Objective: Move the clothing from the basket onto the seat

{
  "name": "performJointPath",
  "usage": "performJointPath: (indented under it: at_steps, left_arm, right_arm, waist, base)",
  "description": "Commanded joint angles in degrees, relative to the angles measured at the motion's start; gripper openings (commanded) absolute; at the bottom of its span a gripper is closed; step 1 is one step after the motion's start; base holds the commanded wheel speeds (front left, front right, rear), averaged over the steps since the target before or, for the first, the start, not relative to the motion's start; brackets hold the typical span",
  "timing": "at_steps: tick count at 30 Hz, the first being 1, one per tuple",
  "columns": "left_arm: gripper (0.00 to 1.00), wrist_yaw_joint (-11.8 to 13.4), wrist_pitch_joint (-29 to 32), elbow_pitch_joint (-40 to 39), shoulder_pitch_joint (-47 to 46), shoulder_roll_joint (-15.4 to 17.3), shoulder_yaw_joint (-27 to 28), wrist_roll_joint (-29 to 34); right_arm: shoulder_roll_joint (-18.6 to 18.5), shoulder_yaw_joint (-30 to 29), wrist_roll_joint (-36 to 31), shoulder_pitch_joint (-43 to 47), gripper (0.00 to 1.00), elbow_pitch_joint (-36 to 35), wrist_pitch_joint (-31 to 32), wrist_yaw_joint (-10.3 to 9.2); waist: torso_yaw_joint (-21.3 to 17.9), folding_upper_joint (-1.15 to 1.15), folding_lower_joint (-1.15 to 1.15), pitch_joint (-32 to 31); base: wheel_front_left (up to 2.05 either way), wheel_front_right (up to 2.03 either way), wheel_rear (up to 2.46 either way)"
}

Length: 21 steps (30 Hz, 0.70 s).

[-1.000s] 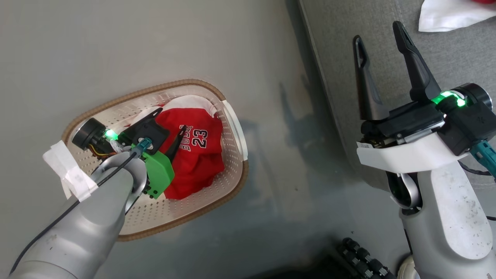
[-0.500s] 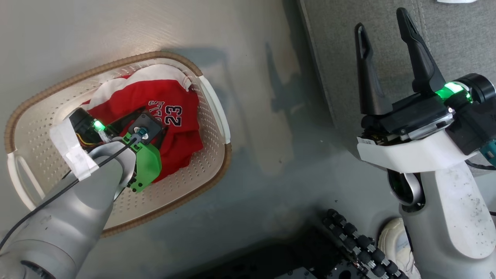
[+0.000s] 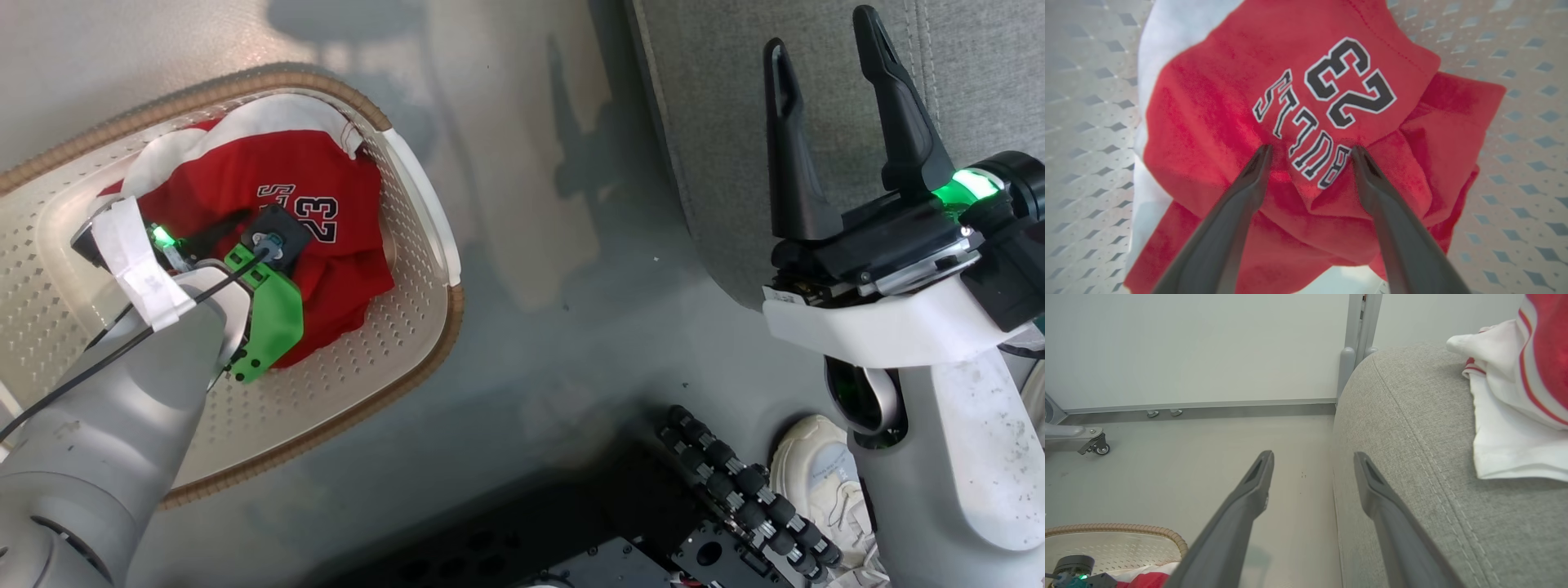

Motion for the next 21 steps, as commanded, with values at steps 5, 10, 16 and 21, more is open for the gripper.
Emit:
performJointPath:
  at_steps: [5, 10, 16, 21]
  left_arm:
    - [1.0, -0.13, 1.21, -0.39, -1.72, -0.57, -1.57, -1.67]
    - [1.0, -0.13, 2.67, -0.02, -2.39, -1.68, -2.38, -2.87]
    - [0.0, -0.13, 3.89, 0.29, -3.21, -2.38, -3.15, -2.82]
    - [0.0, -0.13, 2.56, 0.56, -3.94, -3.36, -3.41, -2.58]
  right_arm:
    - [-0.06, -0.47, -0.87, 1.11, 1.0, -0.95, -0.15, -0.06]
    - [-0.07, -0.5, -2.26, 1.86, 1.0, -1.91, -0.15, -0.06]
    - [-0.07, -0.58, -3.25, 2.77, 1.0, -2.74, -0.15, -0.06]
    - [-0.07, -0.81, -3.43, 3.24, 1.0, -2.74, -0.15, -0.06]
  waist:
    - [1.05, 0.46, -0.01, 1.15]
    - [2.65, 0.46, -0.01, 1.69]
    - [3.85, 0.46, -0.01, 1.81]
    - [4.27, 0.46, -0.01, 1.8]
  base:
    - [0.08, 0.08, 0.08]
    - [0.08, 0.08, 0.08]
    - [0.04, 0.04, 0.04]
    - [0.0, 0.0, 0.0]
